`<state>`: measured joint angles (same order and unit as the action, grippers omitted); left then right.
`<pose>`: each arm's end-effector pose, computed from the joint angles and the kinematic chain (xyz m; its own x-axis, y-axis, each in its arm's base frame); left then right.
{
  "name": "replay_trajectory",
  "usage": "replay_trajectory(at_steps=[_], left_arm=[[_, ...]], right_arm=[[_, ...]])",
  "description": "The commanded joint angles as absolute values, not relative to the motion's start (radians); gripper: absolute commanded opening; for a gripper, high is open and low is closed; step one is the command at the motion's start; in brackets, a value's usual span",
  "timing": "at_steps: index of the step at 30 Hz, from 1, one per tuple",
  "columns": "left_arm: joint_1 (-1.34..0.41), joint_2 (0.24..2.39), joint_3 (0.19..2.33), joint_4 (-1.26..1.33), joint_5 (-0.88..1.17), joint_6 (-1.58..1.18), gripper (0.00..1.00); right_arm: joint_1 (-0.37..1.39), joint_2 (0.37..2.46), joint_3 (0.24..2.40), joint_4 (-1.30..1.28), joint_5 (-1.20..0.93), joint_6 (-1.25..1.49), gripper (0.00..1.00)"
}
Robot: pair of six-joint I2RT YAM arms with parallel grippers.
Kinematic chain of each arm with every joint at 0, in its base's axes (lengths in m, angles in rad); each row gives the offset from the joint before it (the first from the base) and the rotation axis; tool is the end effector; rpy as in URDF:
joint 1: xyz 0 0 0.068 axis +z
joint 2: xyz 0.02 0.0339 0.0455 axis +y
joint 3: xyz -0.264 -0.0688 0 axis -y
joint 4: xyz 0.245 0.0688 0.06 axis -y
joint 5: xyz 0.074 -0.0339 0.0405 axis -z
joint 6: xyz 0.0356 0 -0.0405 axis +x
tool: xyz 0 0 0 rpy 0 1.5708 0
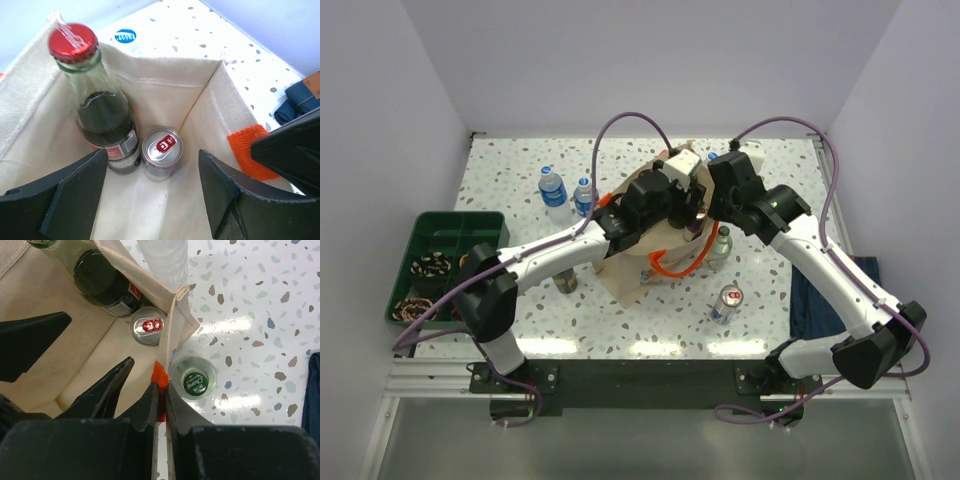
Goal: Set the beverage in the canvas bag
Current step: Place the drink in the canvas bag.
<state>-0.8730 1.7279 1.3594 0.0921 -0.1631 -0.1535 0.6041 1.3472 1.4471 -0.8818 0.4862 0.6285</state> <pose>0.2720 -0.3154 0.3122 -0.2735 0.0914 -0.9575 0.6212 0.7768 -0.1033 0.2350 0.1420 0.3807 -0.6039 0.2148 -0.7676 0.1555 0.9763 0.1508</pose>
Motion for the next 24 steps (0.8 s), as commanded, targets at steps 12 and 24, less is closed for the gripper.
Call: replay_trajectory(at_steps=[12,24], left_arm=[[-0.847,1.461,1.25,0.123,-0.138,-0.132,0.8],[-0.815,1.333,1.221,0.049,-0.138,-0.103,0.8]], right_arm=[[0.606,1.298,1.554,-0.857,0.538,0.578,0.21],[0.606,1.259,1.56,-0.876,0.571,0.575,0.29]])
